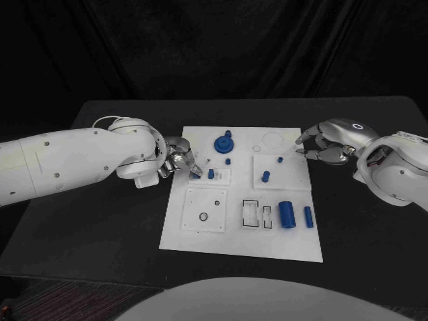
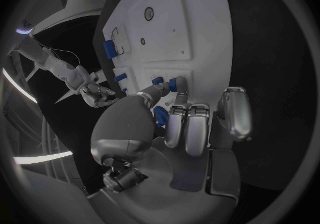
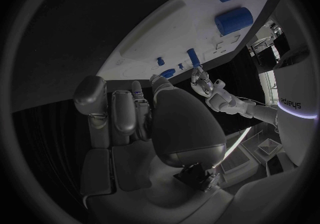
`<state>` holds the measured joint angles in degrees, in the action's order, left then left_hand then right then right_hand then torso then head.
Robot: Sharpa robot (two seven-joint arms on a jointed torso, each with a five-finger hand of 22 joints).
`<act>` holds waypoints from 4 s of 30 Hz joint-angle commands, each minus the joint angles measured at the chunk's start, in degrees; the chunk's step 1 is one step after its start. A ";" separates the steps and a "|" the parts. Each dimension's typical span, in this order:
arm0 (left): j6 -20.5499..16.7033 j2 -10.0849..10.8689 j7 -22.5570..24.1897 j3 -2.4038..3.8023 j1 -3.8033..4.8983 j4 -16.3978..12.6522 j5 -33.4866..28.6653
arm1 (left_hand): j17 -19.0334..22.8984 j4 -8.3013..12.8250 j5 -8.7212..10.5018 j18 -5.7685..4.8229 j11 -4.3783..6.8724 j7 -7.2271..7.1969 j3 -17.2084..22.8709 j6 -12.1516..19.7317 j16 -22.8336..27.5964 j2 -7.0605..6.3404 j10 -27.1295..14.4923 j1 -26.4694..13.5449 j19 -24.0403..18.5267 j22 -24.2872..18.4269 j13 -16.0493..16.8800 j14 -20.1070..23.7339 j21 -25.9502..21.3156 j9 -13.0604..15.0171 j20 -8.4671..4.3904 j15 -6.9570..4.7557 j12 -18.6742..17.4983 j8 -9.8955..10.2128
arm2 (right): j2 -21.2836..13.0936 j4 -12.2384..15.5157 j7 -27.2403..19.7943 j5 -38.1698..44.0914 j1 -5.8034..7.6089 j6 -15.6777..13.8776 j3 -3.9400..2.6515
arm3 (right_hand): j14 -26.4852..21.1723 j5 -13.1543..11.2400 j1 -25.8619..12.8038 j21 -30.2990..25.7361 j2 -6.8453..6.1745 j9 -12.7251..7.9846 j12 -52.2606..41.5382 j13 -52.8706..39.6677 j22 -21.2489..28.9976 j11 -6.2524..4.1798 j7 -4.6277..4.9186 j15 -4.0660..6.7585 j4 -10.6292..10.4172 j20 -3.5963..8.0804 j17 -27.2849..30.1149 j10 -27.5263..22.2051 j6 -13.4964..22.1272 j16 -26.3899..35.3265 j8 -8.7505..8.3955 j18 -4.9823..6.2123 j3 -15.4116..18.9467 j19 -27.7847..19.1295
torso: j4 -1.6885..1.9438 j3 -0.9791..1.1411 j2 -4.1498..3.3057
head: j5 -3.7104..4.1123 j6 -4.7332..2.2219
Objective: Assemble the parts on the task board
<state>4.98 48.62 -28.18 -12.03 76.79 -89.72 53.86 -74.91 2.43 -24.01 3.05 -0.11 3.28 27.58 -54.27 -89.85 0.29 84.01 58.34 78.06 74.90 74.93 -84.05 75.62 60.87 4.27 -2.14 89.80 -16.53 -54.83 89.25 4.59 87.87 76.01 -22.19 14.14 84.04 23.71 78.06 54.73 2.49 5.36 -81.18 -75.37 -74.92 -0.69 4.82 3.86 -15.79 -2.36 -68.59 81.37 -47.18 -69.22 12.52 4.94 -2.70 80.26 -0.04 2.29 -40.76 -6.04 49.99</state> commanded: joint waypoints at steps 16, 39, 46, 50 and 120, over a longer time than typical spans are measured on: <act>0.60 1.02 0.92 -0.27 0.40 -0.31 -0.20 | -15.09 4.20 0.28 0.81 0.44 -0.05 7.20 -0.65 -0.15 -1.60 5.99 -1.35 0.17 10.00 15.07 -5.95 0.33 0.34 -0.33 -0.41 0.20 -0.69 | 0.12 -0.02 1.37 0.15 -0.20 0.48 -0.04 | 0.52 0.45 1.08 -0.56 0.05 -0.14 0.38 -1.93 -7.03 -0.07 -0.10 0.31 0.05 0.09 0.16 -0.16 -0.50 0.43 -0.31 1.10 -0.81 -0.37 | -0.08 0.01 0.00 | 0.48 0.01; 20.37 -3.23 -0.12 -0.26 3.76 7.06 -6.54 | -15.09 8.48 6.90 1.27 0.27 0.21 11.77 -0.24 -0.15 -2.74 5.99 -1.18 -1.58 9.31 15.07 -5.95 -1.79 0.40 -0.34 -0.32 0.20 -0.85 | 0.29 -0.18 1.60 0.15 -0.19 0.10 -0.04 | 0.52 0.29 1.85 -0.68 0.27 -0.27 0.41 -1.90 -7.02 -0.04 -0.03 0.29 0.22 0.09 0.20 -0.18 -0.61 0.48 -0.36 1.11 -1.44 -0.36 | -0.15 0.04 0.08 | 1.25 -0.12; 23.99 -5.01 -0.35 -0.26 4.70 9.46 -8.60 | -15.09 9.54 6.95 1.37 -0.05 0.63 12.44 -0.27 -0.15 -2.82 5.99 -1.13 -2.10 9.16 15.07 -5.95 -2.33 0.26 -0.16 -0.06 0.20 -0.72 | 0.53 -0.30 1.65 0.15 -0.19 0.02 -0.04 | 0.51 0.28 1.97 -0.65 0.29 -0.29 0.42 -1.88 -7.03 -0.04 -0.02 0.29 0.25 0.09 0.23 -0.19 -0.61 0.50 -0.37 1.10 -1.53 -0.34 | -0.05 0.05 0.06 | 1.49 -0.44; 24.50 -5.89 0.03 -0.26 4.97 10.59 -8.93 | -15.09 9.62 7.01 1.37 -0.09 0.68 12.52 -0.26 -0.15 -2.79 5.98 -1.16 -2.12 9.17 15.06 -5.95 -2.34 0.23 -0.14 -0.03 0.19 -0.69 | 0.59 -0.36 1.68 0.15 -0.19 0.03 -0.04 | 0.51 0.28 1.97 -0.65 0.29 -0.29 0.42 -1.88 -7.03 -0.04 -0.02 0.29 0.25 0.09 0.23 -0.19 -0.61 0.50 -0.37 1.10 -1.53 -0.34 | -0.05 0.05 0.07 | 1.57 -0.49; 25.69 -12.19 -5.32 -0.27 4.63 17.03 -9.17 | -15.09 10.35 11.48 1.35 -0.55 0.83 10.05 0.19 -0.15 -0.78 5.99 -0.94 -2.23 9.24 15.07 -5.95 -2.15 -0.57 0.52 0.57 0.20 0.42 | 0.88 -0.69 1.60 -1.92 -0.56 0.82 -0.03 | 0.47 0.13 2.03 -1.00 0.01 -0.39 0.50 -1.78 -6.96 0.05 0.08 0.24 0.12 0.06 0.38 -0.26 -0.60 0.65 -0.45 1.14 -1.59 -0.41 | 0.04 0.00 -0.03 | 1.49 0.01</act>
<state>30.74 36.58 -33.58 -12.30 81.59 -72.52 45.15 -74.91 7.84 -12.92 3.95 -0.52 4.50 33.05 -54.23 -89.85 -1.16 84.01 57.28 75.89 74.90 74.93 -83.84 73.56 60.35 4.40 -1.93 89.80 -16.42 -53.92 88.51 5.38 86.21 75.57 -21.76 14.13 83.93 23.92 79.76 53.90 2.69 5.01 -80.84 -81.49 -74.91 -0.39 4.90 3.75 -15.65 -2.37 -68.19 81.06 -47.49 -68.77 12.32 4.94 -4.12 80.26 -0.01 2.30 -40.80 -4.54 50.00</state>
